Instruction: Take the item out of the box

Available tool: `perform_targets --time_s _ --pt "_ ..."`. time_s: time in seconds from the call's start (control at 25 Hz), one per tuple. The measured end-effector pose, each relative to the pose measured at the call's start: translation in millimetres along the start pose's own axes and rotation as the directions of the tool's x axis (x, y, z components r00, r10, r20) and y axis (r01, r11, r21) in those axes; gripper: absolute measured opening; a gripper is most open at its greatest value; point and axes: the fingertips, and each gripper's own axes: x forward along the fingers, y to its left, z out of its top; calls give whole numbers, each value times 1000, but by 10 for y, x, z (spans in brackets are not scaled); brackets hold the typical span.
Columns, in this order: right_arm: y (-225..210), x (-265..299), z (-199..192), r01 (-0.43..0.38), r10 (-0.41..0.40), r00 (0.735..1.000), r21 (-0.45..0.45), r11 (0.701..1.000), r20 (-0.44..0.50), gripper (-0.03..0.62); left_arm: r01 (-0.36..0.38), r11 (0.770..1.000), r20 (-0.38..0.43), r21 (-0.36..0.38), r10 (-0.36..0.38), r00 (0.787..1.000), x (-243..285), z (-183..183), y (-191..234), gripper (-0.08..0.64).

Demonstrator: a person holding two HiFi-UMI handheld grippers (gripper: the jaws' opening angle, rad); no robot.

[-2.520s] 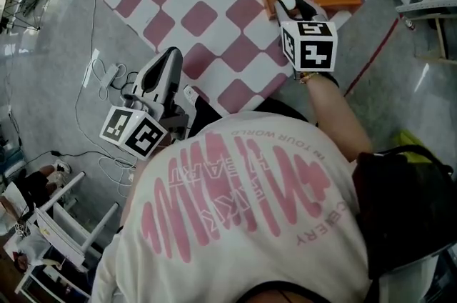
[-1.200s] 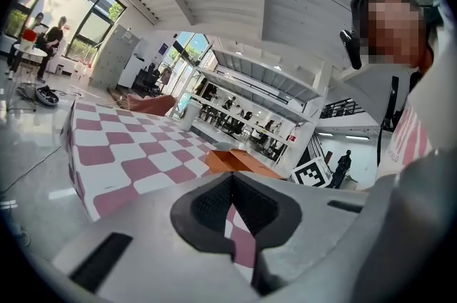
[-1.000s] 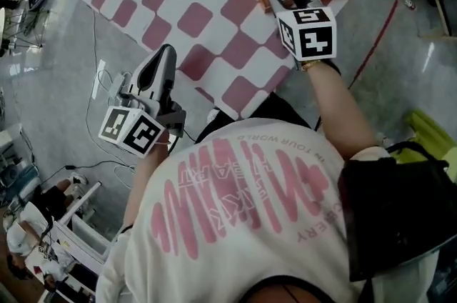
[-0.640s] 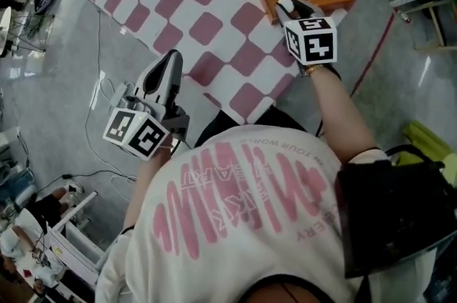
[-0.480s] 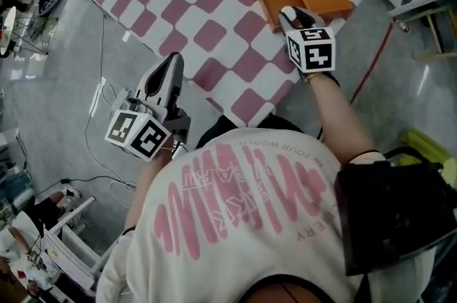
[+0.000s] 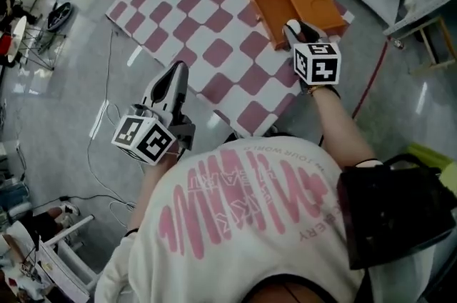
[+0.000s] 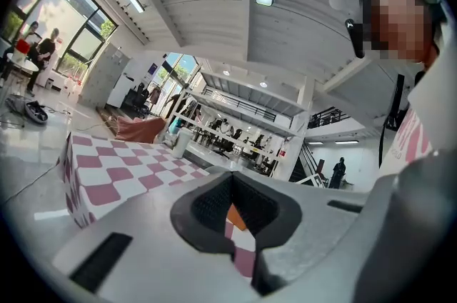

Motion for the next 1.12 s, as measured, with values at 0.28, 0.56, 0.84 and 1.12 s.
perform_targets --time_s 0.28,0.56,0.84,1.12 --pt "74 -358 183 28 -30 998 38 999 55 147 73 997 8 -9 -73 997 -89 73 -66 8" --pt "236 -785 326 55 -63 991 63 996 120 147 148 989 7 9 -148 989 -195 141 -184 8" --pt "439 -1257 428 78 -94 978 90 993 186 147 227 973 -4 37 -227 974 -313 197 -301 8" --pt "669 -1693 335 121 -153 961 148 982 231 147 297 954 -15 45 -297 955 -466 175 -333 8"
